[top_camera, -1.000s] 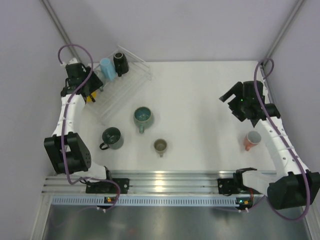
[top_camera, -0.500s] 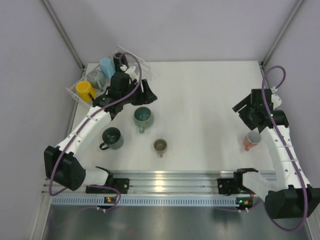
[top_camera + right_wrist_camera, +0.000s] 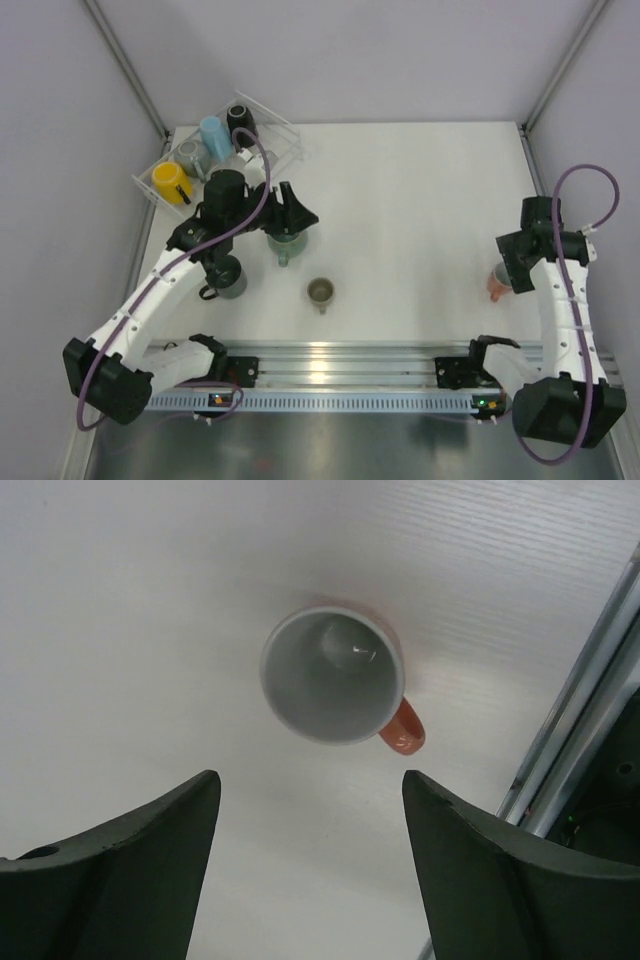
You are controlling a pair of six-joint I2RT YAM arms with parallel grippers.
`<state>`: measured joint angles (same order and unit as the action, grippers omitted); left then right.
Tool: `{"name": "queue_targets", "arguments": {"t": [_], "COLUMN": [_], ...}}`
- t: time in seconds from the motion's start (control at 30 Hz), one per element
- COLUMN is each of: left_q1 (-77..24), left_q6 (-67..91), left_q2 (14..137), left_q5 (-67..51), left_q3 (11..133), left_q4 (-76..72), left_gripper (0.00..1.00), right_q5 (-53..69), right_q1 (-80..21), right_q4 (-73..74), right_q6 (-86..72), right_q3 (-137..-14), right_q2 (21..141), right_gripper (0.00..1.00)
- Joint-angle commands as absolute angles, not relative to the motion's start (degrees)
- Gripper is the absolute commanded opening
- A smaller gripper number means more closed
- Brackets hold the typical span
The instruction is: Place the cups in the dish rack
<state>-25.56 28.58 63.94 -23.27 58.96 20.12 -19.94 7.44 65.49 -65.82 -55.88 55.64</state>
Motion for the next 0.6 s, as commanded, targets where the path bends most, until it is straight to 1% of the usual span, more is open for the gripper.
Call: {"name": "queue_targets", "arguments": {"t": [0.0, 0.13, 0.27, 0.37, 0.57], "left_q1": [-25.7, -25.8, -25.8, -25.8, -25.8], "left_q6": [27.9, 27.8, 28.5, 28.1, 28.0], "left_q2": [60.8, 60.1, 60.5, 60.4, 59.7], "left_q5": [-24.8, -25.7, -28.4, -28.5, -28.6], "left_q3": [56.5, 54.9, 54.2, 54.0, 53.2], "left_q4": [16.2, 16.2, 15.7, 15.7, 15.7], "left_gripper": [0.66, 0.66, 0.66, 0.66, 0.66], "right_q5": [-20.2, -21.0, -23.5, -22.5, -20.0], "right_q1": [12.6, 18.9, 22.1, 23.0, 23.0], "right_q4": [66.3, 66.7, 69.3, 66.5, 58.3], "right_q6": [-68.9, -69.1, -70.6, -71.3, -70.1], "right_q3": [-54.3, -55.1, -56.1, -53.5, -46.9], "right_q2": [56.0, 57.9, 58.0, 56.6, 55.8], "right_gripper": [0.74, 0.74, 0.74, 0.73, 0.63]}}
